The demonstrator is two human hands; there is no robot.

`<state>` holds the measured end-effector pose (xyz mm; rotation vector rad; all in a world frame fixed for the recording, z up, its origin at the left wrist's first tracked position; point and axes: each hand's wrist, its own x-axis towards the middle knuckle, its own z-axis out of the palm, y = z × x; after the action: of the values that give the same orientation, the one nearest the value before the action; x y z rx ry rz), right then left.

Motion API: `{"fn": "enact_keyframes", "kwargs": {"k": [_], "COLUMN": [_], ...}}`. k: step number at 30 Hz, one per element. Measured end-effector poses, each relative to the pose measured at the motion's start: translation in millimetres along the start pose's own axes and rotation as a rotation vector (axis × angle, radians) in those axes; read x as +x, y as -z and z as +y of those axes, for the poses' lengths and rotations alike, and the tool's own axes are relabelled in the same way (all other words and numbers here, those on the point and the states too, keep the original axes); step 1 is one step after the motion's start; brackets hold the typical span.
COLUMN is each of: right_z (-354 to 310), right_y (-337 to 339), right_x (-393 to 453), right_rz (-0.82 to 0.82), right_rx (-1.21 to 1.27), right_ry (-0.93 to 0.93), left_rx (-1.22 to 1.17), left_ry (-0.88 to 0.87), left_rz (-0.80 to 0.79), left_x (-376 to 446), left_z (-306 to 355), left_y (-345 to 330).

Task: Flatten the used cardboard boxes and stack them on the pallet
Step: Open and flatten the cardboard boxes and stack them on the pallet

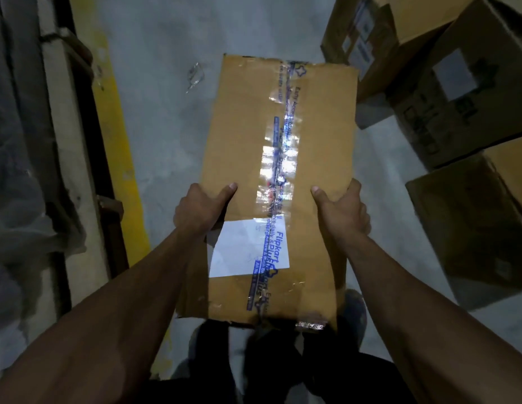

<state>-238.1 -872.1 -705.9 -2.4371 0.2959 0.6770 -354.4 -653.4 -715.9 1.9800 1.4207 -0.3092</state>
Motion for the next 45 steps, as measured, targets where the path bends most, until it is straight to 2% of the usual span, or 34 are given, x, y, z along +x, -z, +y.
{"fn": "enact_keyframes", "kwargs": {"k": [8, 12, 17, 22, 35, 45], "right_z": [15, 48, 84, 111, 111, 59], "right_y": [-4, -8, -9, -14, -17, 46], "right_x": [-28, -68, -116, -143, -134, -175], "right_rz": [-0.003, -0.033, -0.067, -0.085, -0.084, -0.078], "right_rx": [0.035, 0.031, 0.056, 0.141, 0.276, 0.559], "right_ry": [-0.017, -0.046, -0.117, -0.188, -0.212, -0.055], "left_rx": [-0.209, -0.198, -0.323, -0.556, -0.612, -0.576], "left_ry": [-0.082, -0.091, 0.015, 0.112, 0.087, -0.063], "left_rz": [-0.091, -0.134, -0.181, -0.259, -0.291, -0.213], "left_x": [-11, -44, -91, -107, -96, -120], "left_z": [-27, -62, -116, -147, -143, -96], "left_y": [2, 1, -1, -10, -10, 80]}}
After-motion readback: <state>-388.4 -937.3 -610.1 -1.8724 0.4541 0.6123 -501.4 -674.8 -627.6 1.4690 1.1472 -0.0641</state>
